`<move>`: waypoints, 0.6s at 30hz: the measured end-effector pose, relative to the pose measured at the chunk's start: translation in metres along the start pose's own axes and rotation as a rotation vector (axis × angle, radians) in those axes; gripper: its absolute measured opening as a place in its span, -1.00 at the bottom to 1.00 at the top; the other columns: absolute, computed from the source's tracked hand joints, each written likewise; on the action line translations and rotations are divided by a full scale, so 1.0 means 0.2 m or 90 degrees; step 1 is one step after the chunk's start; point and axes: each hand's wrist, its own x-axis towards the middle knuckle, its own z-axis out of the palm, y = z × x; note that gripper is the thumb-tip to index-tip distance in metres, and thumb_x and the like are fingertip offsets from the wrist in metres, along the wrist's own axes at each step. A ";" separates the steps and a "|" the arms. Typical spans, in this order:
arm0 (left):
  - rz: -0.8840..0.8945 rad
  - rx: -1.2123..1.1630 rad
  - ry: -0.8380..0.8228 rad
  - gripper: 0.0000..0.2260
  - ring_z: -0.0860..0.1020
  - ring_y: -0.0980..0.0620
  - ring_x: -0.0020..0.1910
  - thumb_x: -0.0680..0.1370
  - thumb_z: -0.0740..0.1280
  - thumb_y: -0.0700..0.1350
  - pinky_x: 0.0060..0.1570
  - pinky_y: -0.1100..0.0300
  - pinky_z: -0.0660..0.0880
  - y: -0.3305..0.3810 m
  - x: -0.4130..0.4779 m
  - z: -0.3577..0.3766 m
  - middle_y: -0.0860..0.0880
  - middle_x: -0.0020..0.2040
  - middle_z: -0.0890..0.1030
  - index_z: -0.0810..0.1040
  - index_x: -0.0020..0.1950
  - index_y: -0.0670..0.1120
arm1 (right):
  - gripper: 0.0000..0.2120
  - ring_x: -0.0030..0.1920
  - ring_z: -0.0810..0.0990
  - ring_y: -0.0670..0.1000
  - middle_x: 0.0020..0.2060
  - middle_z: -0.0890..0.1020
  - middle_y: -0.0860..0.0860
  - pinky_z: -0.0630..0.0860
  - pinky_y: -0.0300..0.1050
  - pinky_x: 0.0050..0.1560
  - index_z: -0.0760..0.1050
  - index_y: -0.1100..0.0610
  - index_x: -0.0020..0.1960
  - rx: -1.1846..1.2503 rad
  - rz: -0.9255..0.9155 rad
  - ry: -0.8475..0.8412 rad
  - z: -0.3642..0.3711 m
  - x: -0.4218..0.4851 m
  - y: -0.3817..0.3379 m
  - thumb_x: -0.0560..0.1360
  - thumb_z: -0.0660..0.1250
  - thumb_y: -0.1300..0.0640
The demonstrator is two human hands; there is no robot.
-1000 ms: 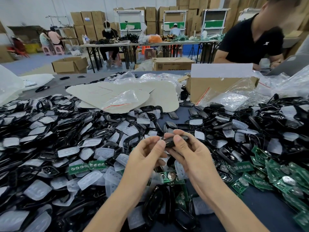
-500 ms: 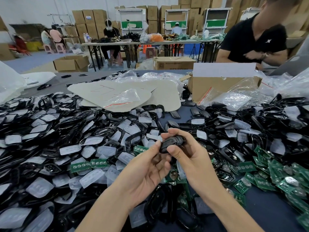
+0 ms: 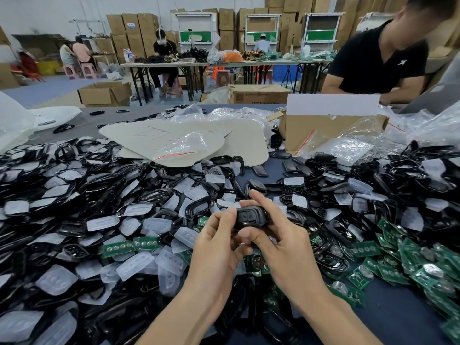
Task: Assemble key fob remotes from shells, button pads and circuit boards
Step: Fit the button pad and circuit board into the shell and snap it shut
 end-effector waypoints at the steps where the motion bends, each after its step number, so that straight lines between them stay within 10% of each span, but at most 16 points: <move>1: 0.013 0.012 0.009 -0.73 0.51 0.09 -0.39 0.50 0.37 0.03 -0.43 0.25 0.50 -0.01 0.00 0.00 -0.09 -0.23 0.63 0.64 0.05 -0.14 | -0.46 0.05 0.66 -0.24 0.05 0.65 -0.39 0.52 -0.41 -0.01 0.32 -0.52 0.35 -0.002 -0.004 0.006 0.00 0.00 0.00 0.40 0.33 -0.31; 11: 0.083 0.165 0.027 -0.76 0.61 0.05 -0.29 0.66 0.21 0.05 -0.34 0.21 0.52 -0.05 -0.03 -0.01 -0.05 -0.19 0.68 0.63 0.01 -0.01 | -0.44 -0.11 0.68 0.08 0.07 0.65 -0.38 0.65 -0.05 -0.08 0.36 -0.56 0.31 -0.014 0.006 0.030 0.04 -0.02 0.02 0.32 0.36 -0.49; 18: 0.102 0.197 0.010 -0.77 0.61 0.06 -0.26 0.66 0.21 0.06 -0.28 0.18 0.55 -0.04 -0.04 -0.02 -0.04 -0.18 0.67 0.62 -0.02 0.02 | -0.44 0.00 0.71 -0.11 0.06 0.66 -0.38 0.64 -0.06 0.03 0.38 -0.45 0.37 -0.020 -0.001 0.072 0.04 -0.03 0.00 0.39 0.31 -0.48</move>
